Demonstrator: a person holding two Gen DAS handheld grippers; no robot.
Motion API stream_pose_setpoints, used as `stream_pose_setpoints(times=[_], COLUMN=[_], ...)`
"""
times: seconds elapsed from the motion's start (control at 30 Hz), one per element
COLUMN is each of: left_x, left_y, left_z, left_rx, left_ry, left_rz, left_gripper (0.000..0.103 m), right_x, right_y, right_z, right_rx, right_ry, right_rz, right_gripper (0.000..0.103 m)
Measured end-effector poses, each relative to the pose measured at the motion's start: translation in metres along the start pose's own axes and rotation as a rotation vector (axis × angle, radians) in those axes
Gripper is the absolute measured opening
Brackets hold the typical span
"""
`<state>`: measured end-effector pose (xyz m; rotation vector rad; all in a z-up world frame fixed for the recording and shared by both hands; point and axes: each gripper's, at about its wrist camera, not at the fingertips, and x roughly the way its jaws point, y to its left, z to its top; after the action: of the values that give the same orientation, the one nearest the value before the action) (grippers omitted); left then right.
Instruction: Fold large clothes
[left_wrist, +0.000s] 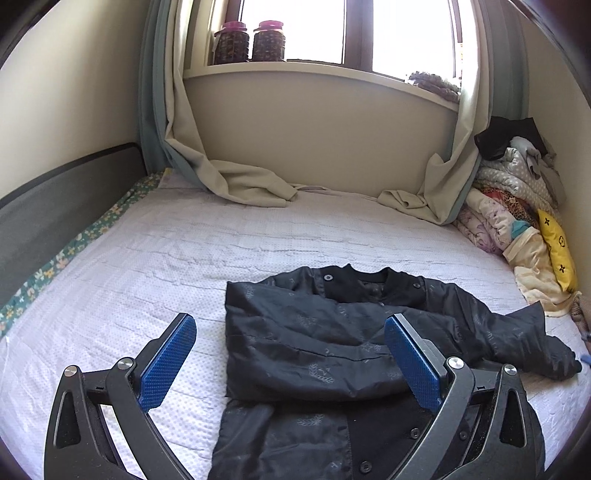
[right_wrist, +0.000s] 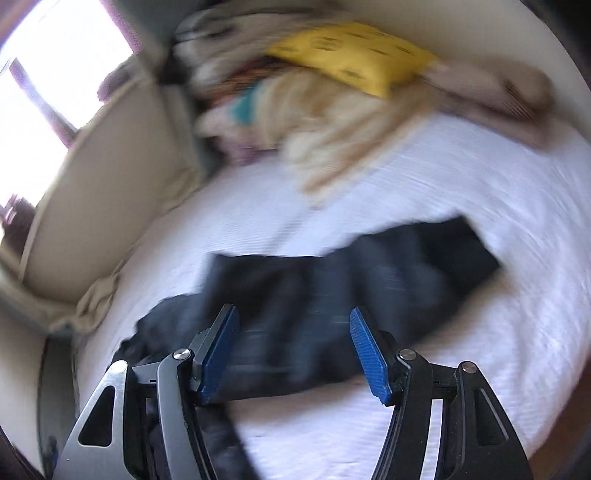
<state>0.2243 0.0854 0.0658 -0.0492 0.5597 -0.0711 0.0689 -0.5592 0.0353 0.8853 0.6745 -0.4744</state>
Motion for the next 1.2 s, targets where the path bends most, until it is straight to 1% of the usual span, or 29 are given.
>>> stream_pose_setpoints(times=[0.1,0.17,0.3,0.37,0.47,0.57,0.67,0.73,0.77,0.8,0.9,0.93,1.0,1.13,1.2], left_x=[0.004,0.010,0.020,0.022,0.021,0.021,0.021,0.020,0.019,0.018,0.014,0.013,0.009,0.001,-0.003], left_y=[0.006,0.010,0.012,0.012,0.011,0.010,0.010,0.012,0.013,0.014,0.019,0.020,0.023,0.025,0.025], left_z=[0.001,0.000,-0.004,-0.005,-0.006,-0.006,-0.005,-0.004,-0.003,-0.002,0.000,0.002,0.004,0.010,0.012], left_rx=[-0.044,-0.083,-0.108,-0.107,-0.107,-0.102,-0.097,-0.099,-0.102,-0.105,-0.122,-0.129,-0.138,-0.127,-0.122], left_ry=[0.015,0.040,0.079,0.087,0.087,0.086,0.082,0.074,0.070,0.067,0.057,0.053,0.043,0.014,0.004], left_rz=[-0.016,-0.041,-0.056,-0.051,-0.054,-0.054,-0.052,-0.048,-0.046,-0.044,-0.045,-0.046,-0.043,-0.012,-0.006], left_gripper=[0.103,0.103,0.103,0.103,0.103,0.103,0.103,0.103,0.103,0.103,0.103,0.103,0.103,0.103,0.103], right_x=[-0.002,-0.002,0.008,0.018,0.029,0.040,0.053,0.056,0.057,0.058,0.053,0.049,0.033,-0.008,-0.031], right_y=[-0.041,-0.061,-0.094,-0.101,-0.098,-0.093,-0.091,-0.087,-0.084,-0.080,-0.067,-0.062,-0.040,0.023,0.063], right_z=[0.010,0.010,0.003,-0.001,0.000,0.003,0.006,0.008,0.010,0.012,0.018,0.019,0.021,0.013,-0.001], right_rx=[0.131,0.204,0.376,0.431,0.433,0.414,0.402,0.375,0.346,0.309,0.213,0.187,0.086,-0.180,-0.325], right_ry=[-0.005,0.005,0.052,0.075,0.071,0.039,0.030,0.020,0.012,0.009,-0.015,-0.030,-0.093,-0.250,-0.329], right_rz=[-0.019,-0.016,0.026,0.054,0.052,0.015,-0.015,-0.033,-0.054,-0.079,-0.104,-0.106,-0.115,-0.158,-0.168], right_gripper=[0.061,0.060,0.061,0.061,0.061,0.061,0.061,0.062,0.053,0.037,0.021,0.019,0.016,0.015,0.015])
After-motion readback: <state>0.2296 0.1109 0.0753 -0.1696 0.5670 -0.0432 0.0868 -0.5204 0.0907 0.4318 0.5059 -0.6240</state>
